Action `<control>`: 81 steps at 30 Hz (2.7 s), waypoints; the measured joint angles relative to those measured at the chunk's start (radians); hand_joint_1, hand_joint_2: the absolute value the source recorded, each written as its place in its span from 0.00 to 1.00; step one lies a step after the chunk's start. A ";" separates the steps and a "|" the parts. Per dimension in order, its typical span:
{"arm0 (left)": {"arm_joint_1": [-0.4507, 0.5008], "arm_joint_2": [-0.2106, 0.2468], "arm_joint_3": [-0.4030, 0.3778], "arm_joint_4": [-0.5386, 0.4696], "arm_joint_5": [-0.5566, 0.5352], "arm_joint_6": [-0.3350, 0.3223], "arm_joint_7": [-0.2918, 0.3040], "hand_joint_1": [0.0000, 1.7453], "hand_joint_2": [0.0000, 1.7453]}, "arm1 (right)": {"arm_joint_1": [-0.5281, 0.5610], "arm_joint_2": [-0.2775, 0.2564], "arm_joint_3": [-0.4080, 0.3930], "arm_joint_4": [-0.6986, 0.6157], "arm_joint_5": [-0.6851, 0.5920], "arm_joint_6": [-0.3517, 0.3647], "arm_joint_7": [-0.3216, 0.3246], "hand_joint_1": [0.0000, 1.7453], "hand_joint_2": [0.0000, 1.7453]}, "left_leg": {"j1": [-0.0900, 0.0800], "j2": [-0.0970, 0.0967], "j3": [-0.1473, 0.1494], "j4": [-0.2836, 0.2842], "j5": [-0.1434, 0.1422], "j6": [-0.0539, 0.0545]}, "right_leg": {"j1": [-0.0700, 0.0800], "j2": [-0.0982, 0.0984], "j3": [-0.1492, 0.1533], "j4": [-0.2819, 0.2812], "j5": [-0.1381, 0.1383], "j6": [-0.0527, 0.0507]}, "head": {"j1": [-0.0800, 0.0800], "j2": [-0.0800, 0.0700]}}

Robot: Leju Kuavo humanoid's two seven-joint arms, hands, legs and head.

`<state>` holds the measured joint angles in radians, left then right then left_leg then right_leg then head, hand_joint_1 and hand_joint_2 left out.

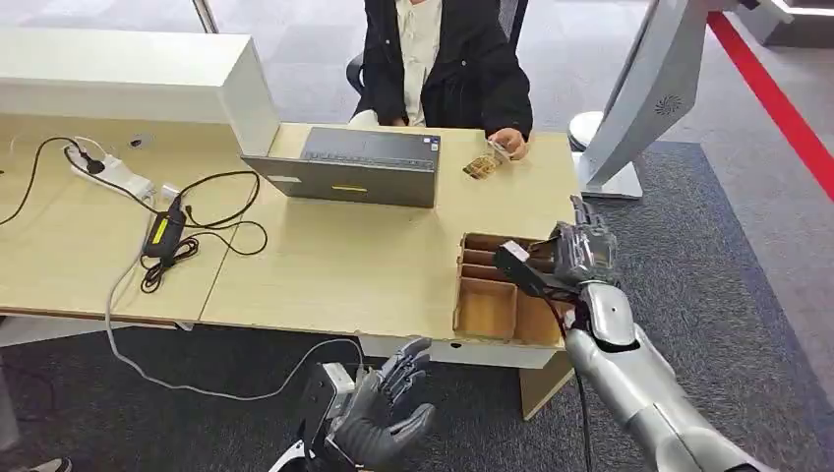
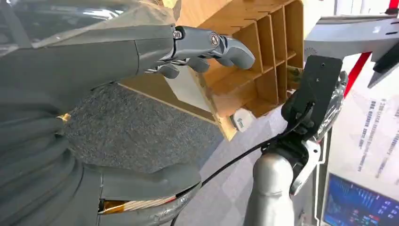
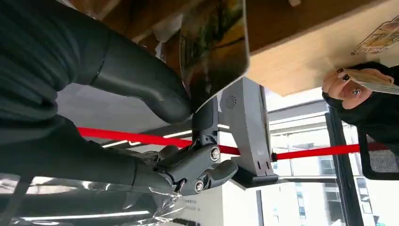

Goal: Pass the card to the sensor for recognition and then transmit it.

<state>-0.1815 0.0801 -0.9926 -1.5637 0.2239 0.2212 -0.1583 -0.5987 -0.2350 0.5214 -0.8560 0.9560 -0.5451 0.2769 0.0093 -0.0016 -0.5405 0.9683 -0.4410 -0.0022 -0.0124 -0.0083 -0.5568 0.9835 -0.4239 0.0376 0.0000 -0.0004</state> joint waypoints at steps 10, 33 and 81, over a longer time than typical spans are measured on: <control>0.000 0.000 -0.006 0.000 -0.005 -0.012 0.000 0.00 1.00 | 0.007 -0.007 0.000 0.000 0.001 -0.013 0.011 1.00 1.00 | 0.000 0.000 0.000 0.000 0.000 0.000 | 0.000 0.000 0.000 0.000 0.000 0.000 | 0.000 0.000; -0.033 -0.002 -0.025 0.006 0.005 -0.019 -0.035 0.00 1.00 | -0.099 -0.012 -0.004 -0.120 0.050 -0.125 0.039 1.00 1.00 | 0.000 0.000 0.000 0.000 0.000 0.000 | 0.000 0.000 0.000 0.000 0.001 0.000 | 0.000 0.000; -0.068 -0.101 -0.025 0.108 -0.049 -0.094 -0.065 0.00 0.00 | -0.491 0.243 0.065 0.417 -0.070 0.024 0.048 0.00 1.00 | 0.000 0.000 0.000 0.000 0.001 0.000 | 0.000 0.000 0.000 0.001 0.001 0.000 | 0.000 0.000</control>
<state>-0.2500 -0.0210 -1.0174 -1.4553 0.1751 0.1270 -0.2231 -1.0901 0.0084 0.5867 -0.4387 0.8858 -0.5207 0.3250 0.0093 -0.0016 -0.5406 0.9687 -0.4401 -0.0025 -0.0125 -0.0083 -0.5571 0.9845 -0.4232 0.0377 0.0000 -0.0004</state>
